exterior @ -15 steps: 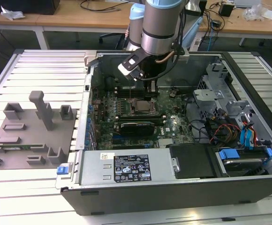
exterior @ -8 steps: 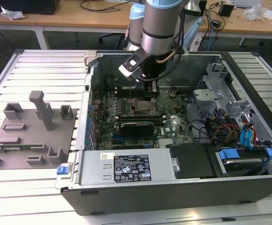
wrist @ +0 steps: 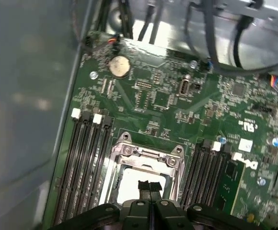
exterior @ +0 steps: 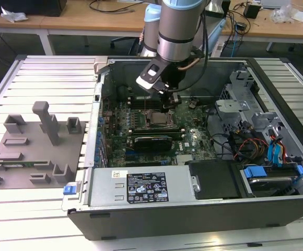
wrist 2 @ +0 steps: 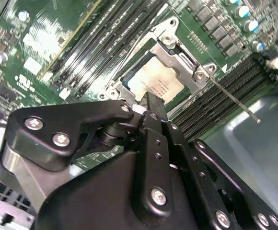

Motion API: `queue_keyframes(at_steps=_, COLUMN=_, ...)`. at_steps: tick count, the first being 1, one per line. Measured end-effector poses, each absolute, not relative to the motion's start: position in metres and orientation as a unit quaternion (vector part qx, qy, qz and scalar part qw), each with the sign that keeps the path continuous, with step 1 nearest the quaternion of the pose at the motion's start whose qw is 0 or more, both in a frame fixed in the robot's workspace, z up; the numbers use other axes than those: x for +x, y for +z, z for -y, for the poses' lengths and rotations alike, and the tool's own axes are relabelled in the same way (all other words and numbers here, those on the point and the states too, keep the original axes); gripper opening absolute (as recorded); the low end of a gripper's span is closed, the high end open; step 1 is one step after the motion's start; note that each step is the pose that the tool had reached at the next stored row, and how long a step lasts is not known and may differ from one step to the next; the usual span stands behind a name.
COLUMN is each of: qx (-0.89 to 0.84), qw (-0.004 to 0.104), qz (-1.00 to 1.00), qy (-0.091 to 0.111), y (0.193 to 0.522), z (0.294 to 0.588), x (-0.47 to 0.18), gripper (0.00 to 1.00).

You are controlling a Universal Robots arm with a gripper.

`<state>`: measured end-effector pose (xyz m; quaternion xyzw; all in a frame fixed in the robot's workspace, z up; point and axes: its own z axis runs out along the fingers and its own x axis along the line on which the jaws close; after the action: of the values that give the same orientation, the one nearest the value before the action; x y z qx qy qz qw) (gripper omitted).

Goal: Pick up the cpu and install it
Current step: 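Close the cpu cover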

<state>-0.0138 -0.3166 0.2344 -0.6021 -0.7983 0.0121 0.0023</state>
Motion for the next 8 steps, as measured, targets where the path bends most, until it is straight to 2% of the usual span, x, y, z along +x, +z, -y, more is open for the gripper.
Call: queue_keyframes(at_steps=8, qx=-0.506, qw=0.001, qz=0.863, qy=0.012, y=0.2339, z=0.3166, x=-0.0138, gripper=0.11)
